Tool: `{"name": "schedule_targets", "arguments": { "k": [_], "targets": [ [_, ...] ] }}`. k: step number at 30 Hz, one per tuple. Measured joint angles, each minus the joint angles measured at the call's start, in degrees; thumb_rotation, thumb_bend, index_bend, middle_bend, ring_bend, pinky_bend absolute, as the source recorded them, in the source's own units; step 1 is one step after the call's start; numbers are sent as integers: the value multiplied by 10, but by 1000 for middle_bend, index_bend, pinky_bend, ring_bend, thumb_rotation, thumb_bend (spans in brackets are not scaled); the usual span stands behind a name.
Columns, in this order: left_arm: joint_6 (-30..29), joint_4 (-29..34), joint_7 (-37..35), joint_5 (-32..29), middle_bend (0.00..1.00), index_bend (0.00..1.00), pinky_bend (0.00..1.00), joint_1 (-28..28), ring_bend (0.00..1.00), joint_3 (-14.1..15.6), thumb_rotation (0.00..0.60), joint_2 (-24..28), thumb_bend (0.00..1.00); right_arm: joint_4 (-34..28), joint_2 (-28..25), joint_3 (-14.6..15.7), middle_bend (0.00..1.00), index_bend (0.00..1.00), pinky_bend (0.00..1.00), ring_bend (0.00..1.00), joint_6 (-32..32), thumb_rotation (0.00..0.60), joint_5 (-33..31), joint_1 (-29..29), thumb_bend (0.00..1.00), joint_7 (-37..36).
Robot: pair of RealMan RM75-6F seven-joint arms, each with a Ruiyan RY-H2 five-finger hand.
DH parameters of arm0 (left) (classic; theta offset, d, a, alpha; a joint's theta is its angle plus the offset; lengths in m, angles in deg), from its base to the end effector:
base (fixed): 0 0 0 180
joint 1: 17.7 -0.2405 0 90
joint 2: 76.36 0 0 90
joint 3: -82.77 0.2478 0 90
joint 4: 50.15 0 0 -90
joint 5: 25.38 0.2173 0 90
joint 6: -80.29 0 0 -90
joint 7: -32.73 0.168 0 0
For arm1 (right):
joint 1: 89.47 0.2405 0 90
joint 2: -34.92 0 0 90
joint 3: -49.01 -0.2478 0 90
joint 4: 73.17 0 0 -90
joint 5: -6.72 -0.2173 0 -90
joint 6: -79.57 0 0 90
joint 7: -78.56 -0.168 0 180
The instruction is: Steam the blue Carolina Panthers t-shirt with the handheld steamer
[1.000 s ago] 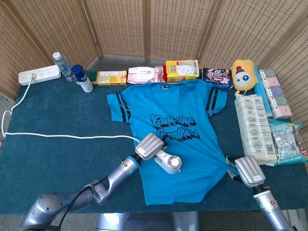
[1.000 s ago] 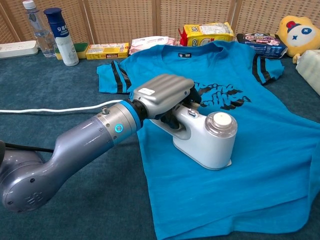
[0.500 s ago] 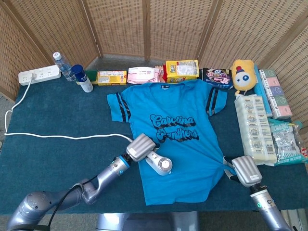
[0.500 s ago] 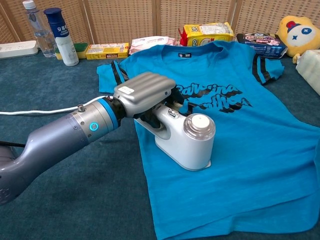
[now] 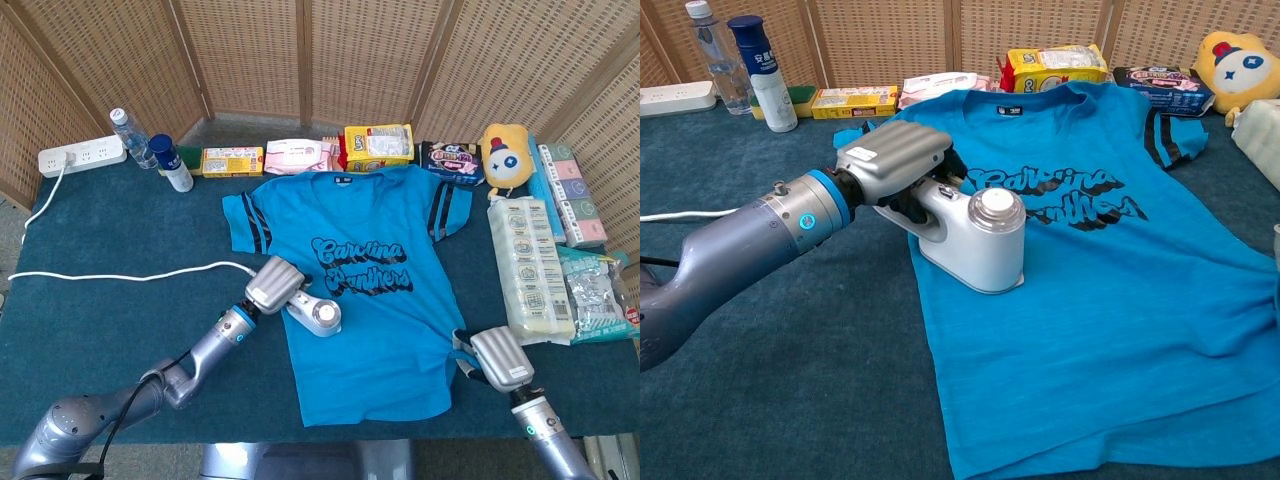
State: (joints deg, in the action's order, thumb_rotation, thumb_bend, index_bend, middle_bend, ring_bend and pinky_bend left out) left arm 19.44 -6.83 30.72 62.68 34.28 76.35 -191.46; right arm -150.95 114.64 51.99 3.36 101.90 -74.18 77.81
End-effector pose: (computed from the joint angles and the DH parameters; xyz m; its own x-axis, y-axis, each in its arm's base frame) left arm -0.0809 0.3766 -0.1250 0.4790 0.0549 0.8761 0.6780 -0.6570 -0.3295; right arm -0.2792 -0.2308 0.0334 0.4395 -0.1779 0.8805 -0.8676 -0.3381 0.3647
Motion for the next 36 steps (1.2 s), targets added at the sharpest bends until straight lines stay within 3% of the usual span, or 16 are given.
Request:
{"name": "schedule_targets", "arguments": {
  "k": [15,36],
  "targets": [
    [15,-60,-4,-33,805,766,787,19,724,-35,600,-18,324,-40,3,6,683,709,819,750,9,600,13,9,524,16],
    [30,-95,5,-39,805,766,787,57,724,-44,600,-63,322,-50,1,8,685,709,825,755,16,600,9,11,524,23]
  ]
}}
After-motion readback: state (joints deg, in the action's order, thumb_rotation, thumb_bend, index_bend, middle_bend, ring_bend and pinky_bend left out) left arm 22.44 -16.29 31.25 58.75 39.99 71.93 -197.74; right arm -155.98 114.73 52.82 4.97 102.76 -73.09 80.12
